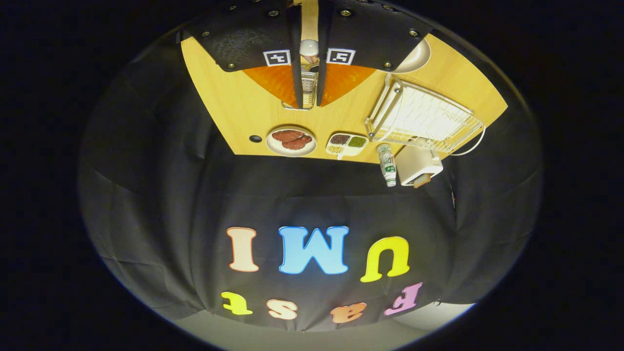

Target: Take the plate from the dish rack, then take the spoon from the basket and place it into the plate.

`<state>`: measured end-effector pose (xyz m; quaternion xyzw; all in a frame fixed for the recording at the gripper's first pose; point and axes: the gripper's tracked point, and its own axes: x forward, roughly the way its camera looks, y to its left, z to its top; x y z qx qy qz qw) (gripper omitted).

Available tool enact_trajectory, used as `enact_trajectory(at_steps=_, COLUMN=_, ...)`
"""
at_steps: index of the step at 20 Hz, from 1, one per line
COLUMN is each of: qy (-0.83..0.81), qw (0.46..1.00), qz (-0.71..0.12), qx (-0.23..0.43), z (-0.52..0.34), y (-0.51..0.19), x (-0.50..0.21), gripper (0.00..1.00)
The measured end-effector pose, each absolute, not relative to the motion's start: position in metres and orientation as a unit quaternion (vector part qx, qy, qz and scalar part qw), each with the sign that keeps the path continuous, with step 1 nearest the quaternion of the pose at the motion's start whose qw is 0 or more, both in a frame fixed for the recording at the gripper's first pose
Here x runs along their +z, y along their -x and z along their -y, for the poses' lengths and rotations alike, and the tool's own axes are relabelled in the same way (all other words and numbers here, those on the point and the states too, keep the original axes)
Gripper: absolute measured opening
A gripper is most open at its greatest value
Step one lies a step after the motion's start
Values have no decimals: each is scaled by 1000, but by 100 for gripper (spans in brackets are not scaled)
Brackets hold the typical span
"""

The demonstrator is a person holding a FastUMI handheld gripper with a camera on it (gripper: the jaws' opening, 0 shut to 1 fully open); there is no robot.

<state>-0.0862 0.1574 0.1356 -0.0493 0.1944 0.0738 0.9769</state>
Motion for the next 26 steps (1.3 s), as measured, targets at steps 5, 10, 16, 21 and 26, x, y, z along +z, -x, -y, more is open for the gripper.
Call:
enact_trajectory(at_steps=5, qy=60, qw=961, qz=-236, qx=130, z=-214, y=102, x=106, gripper=12)
enact_trajectory(at_steps=10, qy=66, qw=944, qz=-270, qx=179, z=-258, y=112, x=81, gripper=12)
enact_trajectory(at_steps=16, qy=61, qw=927, qz=-303, qx=213, z=-296, y=105, x=61, gripper=13)
enact_trajectory(at_steps=21, qy=75, qw=913, qz=-320, qx=240, z=-324, y=98, x=44, gripper=13)
enact_trajectory(at_steps=26, qy=90, qw=902, qz=-326, qx=270, z=-348, y=94, x=34, gripper=13)
